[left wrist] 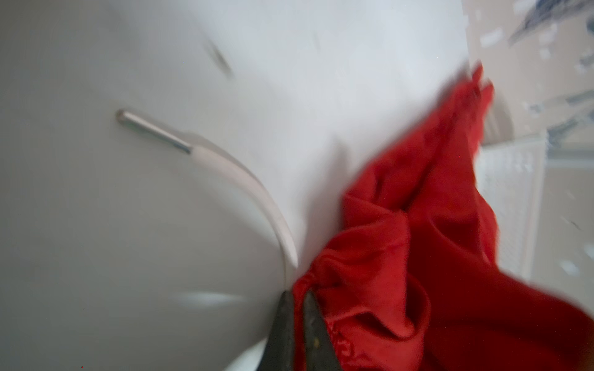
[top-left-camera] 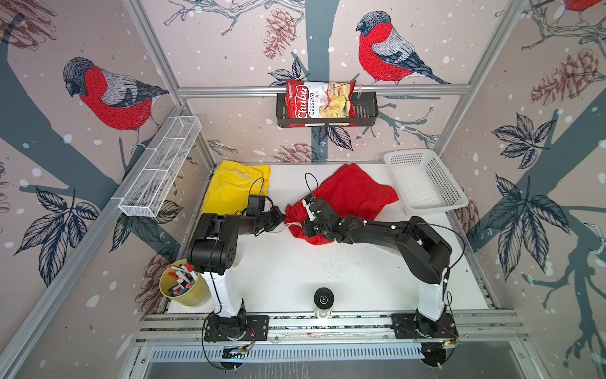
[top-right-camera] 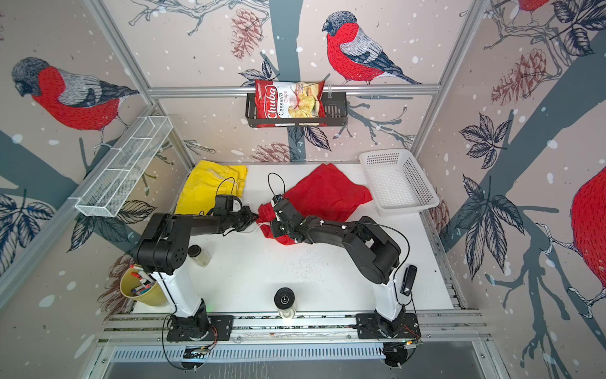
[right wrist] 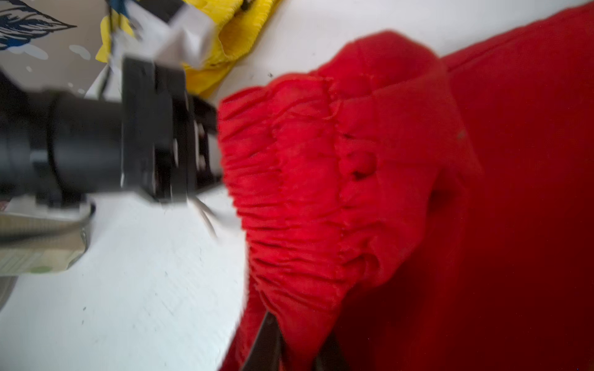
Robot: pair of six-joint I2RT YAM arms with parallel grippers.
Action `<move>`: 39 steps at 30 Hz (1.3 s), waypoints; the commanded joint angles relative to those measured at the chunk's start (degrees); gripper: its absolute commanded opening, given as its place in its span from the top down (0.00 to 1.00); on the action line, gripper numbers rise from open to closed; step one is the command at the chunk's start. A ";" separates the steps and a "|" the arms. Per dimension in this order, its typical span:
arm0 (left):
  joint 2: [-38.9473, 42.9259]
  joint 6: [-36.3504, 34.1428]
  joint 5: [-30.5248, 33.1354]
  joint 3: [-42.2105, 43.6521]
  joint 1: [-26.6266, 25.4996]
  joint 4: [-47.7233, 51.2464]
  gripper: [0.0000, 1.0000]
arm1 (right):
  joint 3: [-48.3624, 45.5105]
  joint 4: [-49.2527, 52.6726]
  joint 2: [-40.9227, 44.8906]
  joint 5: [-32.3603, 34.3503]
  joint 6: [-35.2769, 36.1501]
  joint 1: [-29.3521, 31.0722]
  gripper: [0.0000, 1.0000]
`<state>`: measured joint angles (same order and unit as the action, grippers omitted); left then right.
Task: Fold and stack the shorts
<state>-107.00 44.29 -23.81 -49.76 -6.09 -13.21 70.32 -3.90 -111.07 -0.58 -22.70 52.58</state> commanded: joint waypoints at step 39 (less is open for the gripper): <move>21.48 -4.12 21.92 -2.67 2.09 27.55 0.47 | 11.44 3.43 -11.36 -17.89 6.09 3.84 0.32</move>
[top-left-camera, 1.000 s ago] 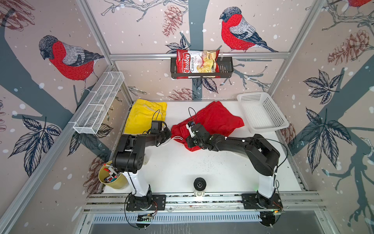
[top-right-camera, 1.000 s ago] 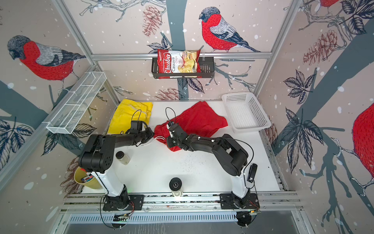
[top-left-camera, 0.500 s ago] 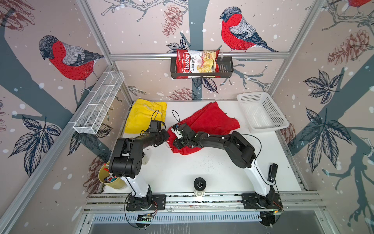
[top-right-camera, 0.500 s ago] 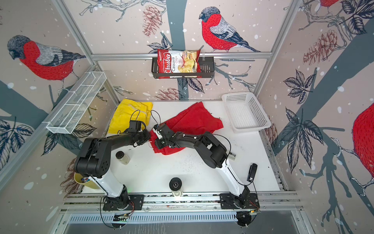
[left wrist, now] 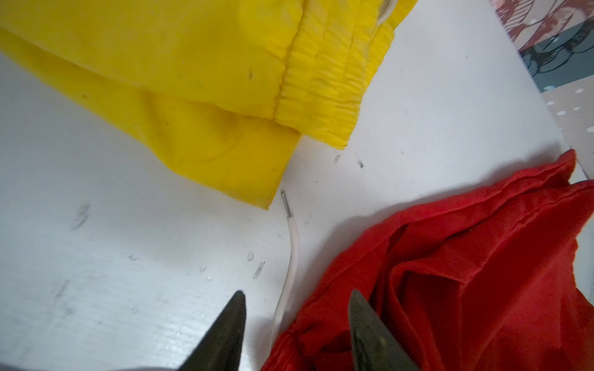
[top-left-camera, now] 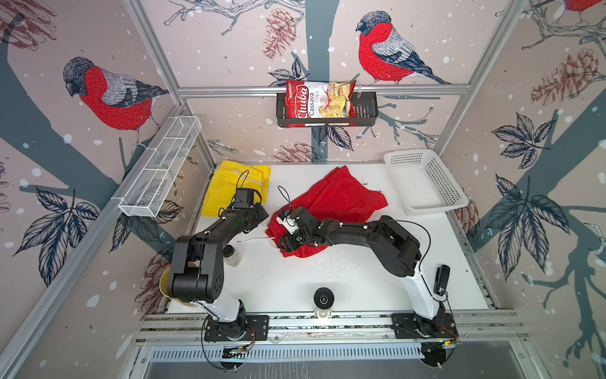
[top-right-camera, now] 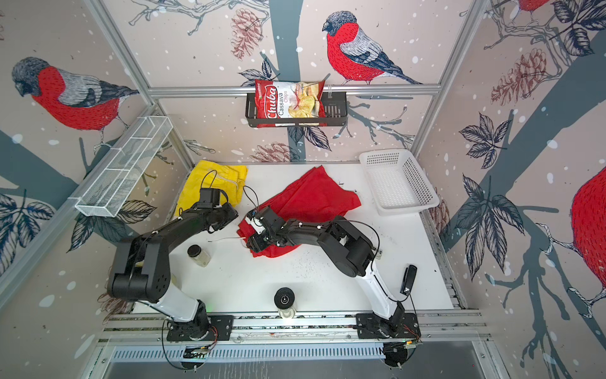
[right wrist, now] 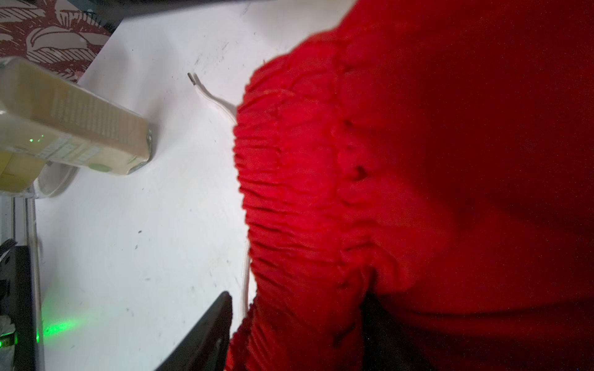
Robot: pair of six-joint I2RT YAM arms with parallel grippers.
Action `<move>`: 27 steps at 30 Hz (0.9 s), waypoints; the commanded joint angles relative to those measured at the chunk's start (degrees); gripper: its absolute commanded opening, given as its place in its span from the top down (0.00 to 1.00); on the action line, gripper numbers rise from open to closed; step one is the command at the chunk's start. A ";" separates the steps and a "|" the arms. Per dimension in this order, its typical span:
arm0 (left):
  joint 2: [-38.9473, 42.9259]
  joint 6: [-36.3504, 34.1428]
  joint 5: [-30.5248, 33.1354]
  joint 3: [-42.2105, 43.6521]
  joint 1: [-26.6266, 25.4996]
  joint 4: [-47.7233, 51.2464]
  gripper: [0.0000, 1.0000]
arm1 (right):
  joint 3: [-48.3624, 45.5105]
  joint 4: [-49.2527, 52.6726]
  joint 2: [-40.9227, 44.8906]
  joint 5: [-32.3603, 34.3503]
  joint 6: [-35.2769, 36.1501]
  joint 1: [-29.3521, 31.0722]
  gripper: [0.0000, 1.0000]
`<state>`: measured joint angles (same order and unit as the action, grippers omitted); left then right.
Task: Fold and stack the shorts
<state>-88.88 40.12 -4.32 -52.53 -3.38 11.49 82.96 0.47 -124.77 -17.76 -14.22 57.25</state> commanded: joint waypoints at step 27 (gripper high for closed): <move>4.15 7.42 4.97 14.35 -19.30 -2.26 0.73 | -28.00 2.63 30.60 13.36 -13.55 -30.80 0.74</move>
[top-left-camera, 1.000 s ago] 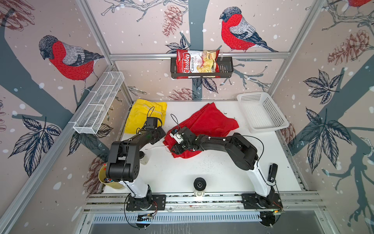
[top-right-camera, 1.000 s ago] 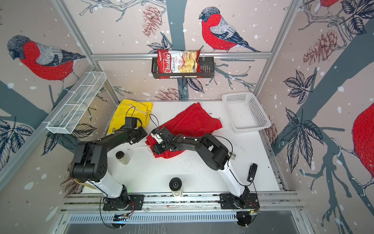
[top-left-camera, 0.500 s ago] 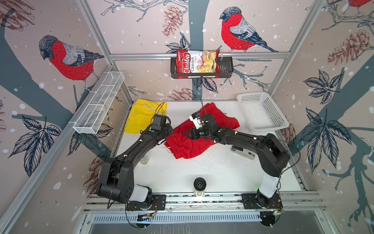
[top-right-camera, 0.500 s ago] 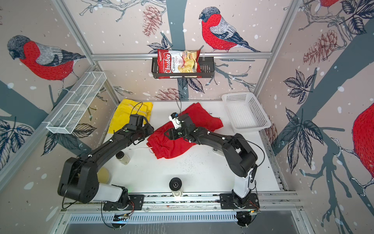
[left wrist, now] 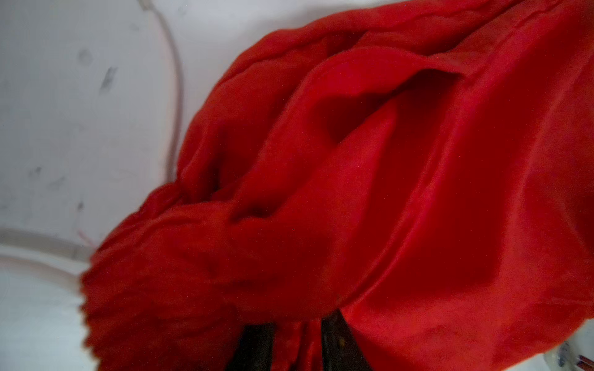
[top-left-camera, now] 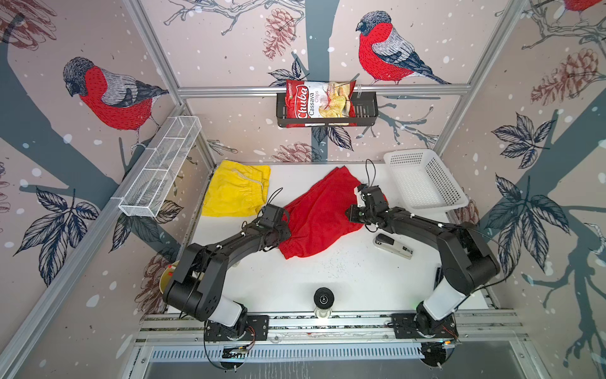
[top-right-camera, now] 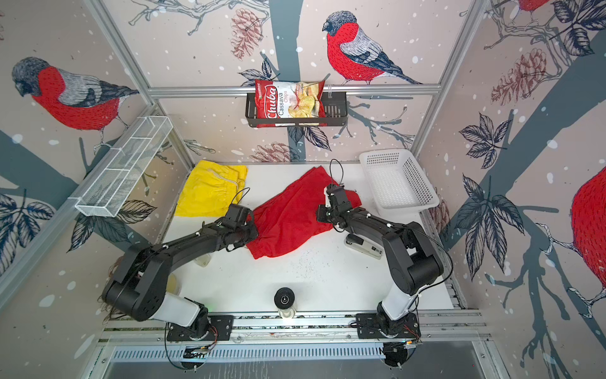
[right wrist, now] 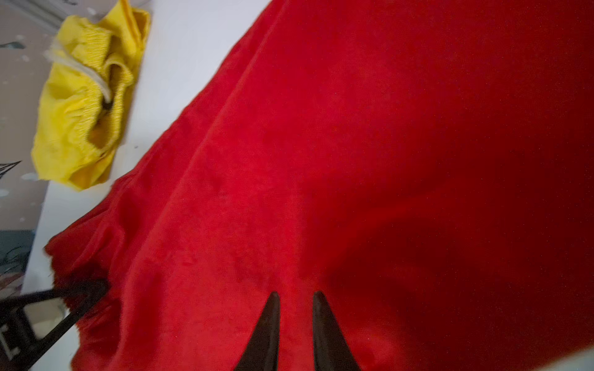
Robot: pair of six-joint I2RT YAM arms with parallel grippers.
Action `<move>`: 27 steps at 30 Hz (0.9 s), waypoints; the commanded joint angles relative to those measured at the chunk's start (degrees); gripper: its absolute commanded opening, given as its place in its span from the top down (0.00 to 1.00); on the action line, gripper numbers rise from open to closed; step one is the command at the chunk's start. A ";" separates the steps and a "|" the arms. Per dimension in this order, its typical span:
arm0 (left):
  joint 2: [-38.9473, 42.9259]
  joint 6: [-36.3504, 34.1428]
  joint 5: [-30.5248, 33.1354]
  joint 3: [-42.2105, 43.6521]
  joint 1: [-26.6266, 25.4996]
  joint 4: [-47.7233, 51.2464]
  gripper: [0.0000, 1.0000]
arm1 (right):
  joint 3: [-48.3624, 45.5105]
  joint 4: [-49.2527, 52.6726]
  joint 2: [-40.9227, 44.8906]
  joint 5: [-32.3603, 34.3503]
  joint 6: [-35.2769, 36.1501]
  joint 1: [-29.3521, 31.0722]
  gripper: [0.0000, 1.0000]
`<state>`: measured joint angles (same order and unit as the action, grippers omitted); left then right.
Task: Fold and stack the shorts
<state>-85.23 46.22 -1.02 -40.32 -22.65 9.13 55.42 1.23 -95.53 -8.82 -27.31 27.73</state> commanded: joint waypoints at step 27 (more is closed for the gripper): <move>-2.29 3.19 -3.65 -0.44 -16.70 -0.81 0.76 | 8.87 -1.89 -14.59 4.43 -2.13 -16.38 0.56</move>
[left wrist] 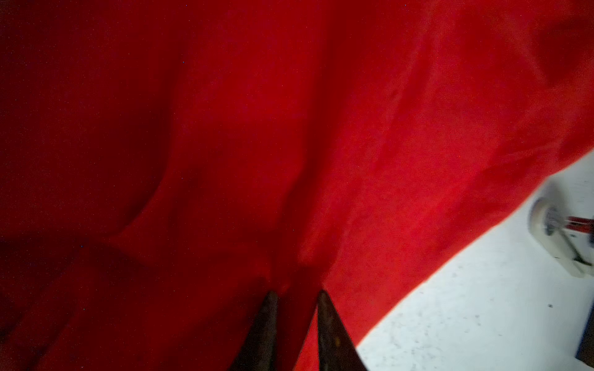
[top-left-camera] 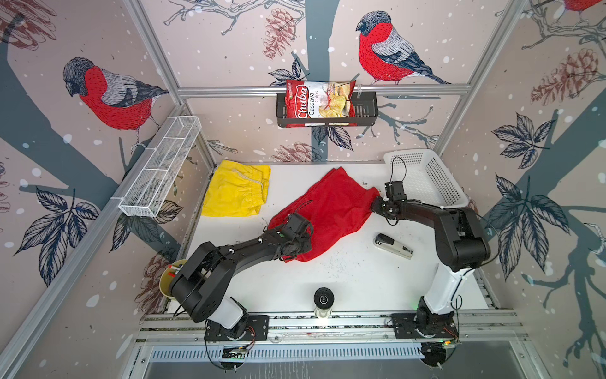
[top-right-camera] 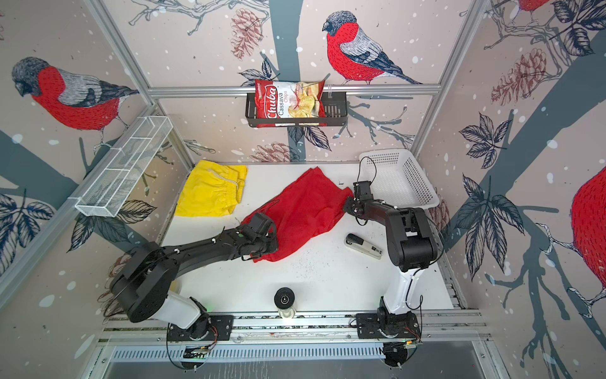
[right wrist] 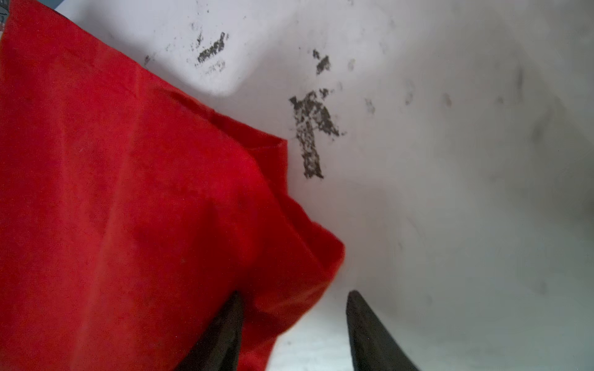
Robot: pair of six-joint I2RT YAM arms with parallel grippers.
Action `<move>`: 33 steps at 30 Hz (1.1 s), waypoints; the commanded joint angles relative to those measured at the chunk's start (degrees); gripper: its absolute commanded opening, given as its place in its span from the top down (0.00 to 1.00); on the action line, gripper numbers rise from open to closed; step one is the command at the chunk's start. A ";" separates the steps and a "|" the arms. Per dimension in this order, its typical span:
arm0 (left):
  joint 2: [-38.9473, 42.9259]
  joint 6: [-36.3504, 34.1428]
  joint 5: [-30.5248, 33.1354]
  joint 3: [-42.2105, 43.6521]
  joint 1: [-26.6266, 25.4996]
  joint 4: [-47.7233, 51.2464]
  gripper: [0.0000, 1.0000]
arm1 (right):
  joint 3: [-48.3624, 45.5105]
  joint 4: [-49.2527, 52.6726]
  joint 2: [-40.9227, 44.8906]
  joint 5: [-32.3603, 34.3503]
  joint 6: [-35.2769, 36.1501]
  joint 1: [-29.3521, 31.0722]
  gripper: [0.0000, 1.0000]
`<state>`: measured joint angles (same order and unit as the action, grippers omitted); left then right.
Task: Fold and stack the shorts
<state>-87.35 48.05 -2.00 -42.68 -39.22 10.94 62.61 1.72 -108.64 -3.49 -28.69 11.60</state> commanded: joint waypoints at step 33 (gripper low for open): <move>1.25 -2.96 1.90 12.21 5.89 3.26 0.78 | 5.69 11.73 2.17 24.94 4.52 4.40 0.52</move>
<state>-85.89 47.29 -8.88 -30.76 -33.82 -5.98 69.91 15.03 -109.91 21.78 -23.11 15.51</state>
